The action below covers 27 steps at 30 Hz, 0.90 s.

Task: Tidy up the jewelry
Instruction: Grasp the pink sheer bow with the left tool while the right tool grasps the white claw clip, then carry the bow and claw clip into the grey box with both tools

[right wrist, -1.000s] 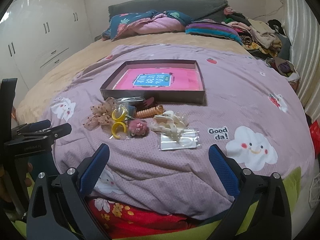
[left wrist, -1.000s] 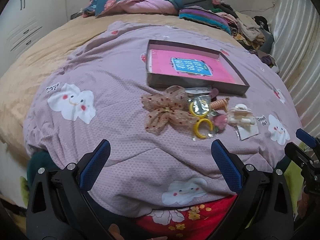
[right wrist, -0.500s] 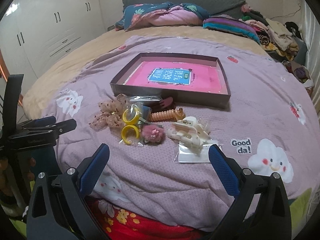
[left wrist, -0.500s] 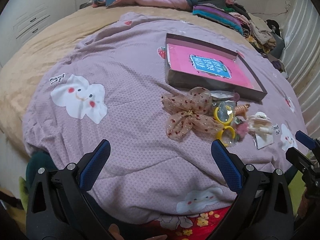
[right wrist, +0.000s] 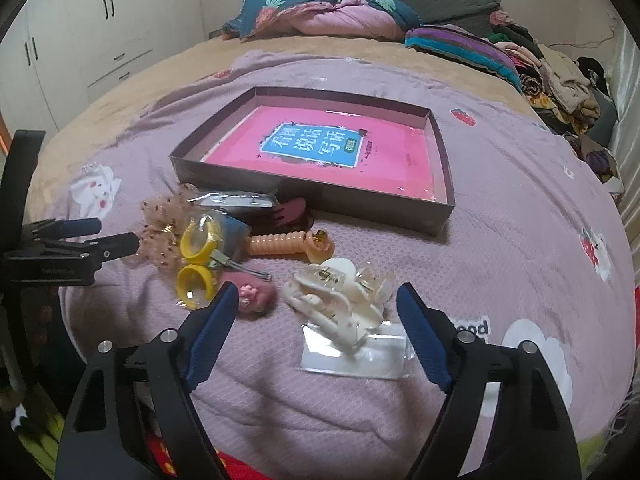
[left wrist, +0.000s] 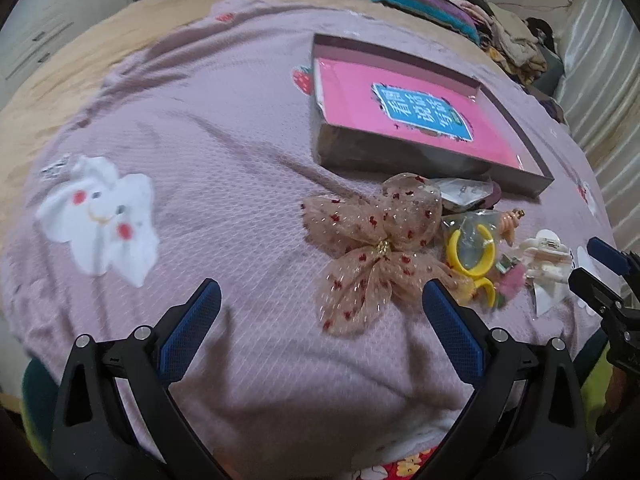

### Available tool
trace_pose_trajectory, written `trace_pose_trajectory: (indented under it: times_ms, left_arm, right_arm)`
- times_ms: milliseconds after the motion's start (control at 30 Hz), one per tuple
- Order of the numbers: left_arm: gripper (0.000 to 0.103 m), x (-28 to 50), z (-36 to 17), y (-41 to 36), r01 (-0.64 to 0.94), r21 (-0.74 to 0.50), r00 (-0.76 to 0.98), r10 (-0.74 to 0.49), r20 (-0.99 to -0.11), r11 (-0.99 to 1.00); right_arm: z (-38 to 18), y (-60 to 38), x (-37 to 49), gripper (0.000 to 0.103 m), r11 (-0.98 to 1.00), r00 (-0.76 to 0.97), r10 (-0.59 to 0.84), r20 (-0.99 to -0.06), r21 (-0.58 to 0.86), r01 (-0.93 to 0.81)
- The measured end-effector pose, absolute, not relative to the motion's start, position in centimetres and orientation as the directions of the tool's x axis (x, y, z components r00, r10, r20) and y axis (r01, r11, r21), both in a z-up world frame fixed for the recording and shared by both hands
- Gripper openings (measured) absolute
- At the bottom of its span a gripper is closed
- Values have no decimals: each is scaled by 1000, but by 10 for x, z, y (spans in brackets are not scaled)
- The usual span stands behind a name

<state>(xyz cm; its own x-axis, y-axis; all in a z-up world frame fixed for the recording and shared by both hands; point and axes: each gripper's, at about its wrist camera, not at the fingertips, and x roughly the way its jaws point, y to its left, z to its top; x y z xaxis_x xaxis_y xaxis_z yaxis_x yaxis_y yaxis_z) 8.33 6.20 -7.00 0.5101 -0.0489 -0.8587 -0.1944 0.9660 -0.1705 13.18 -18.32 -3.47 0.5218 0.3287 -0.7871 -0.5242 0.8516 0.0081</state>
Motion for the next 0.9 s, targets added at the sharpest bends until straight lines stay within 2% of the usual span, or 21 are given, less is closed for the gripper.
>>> trace_pose_trajectory:
  times_ms: [300,333,367,400,467,567,667,733,767,900]
  left_arm:
    - [92,110,-81,59,-152,-209,518,-102,-849,966]
    - [86,113,-80,56,-143,-196,518,-95,-850,970]
    - [75,115,-80,54,-135,-193,517,-97,-851,972]
    - [69,117,-80,52,-127,-200,512,-108,-852,972]
    - [50,120,-81,50,-117,-204,506,-118,-854,972]
    - [34,122,-80,48,-97,-208,506,-132,-852,973]
    - [23,123,-75,50,-90,-220,512,-145,-847,971]
    - [19,123,-70,50,-86,-212,519,-138,-844,973]
    - [17,123,-67,50,-84,-210,522,-136,-842,974]
    - [12,120,-59,57,-90,-200,529,-123,-840,976]
  right_arm:
    - [-43,-186,148,77,847,502,327,-801,14,-531]
    - [-45,-186,151,77,847,501,326,-802,12,-532]
    - [-46,-185,152,77,846,500,324,-803,10,-534]
    - [-47,-184,155,77,845,498,319,-807,3,-535]
    - [-51,-181,159,75,837,492,314,-812,-8,-547]
    - [-58,-177,165,67,824,479,303,-824,-26,-566]
    - [-64,-171,170,57,812,466,296,-834,-37,-583]
    - [-66,-170,173,46,806,468,295,-833,-46,-590]
    - [-67,-171,175,35,803,454,311,-835,-25,-595]
    - [-66,-179,182,35,814,435,345,-832,34,-580]
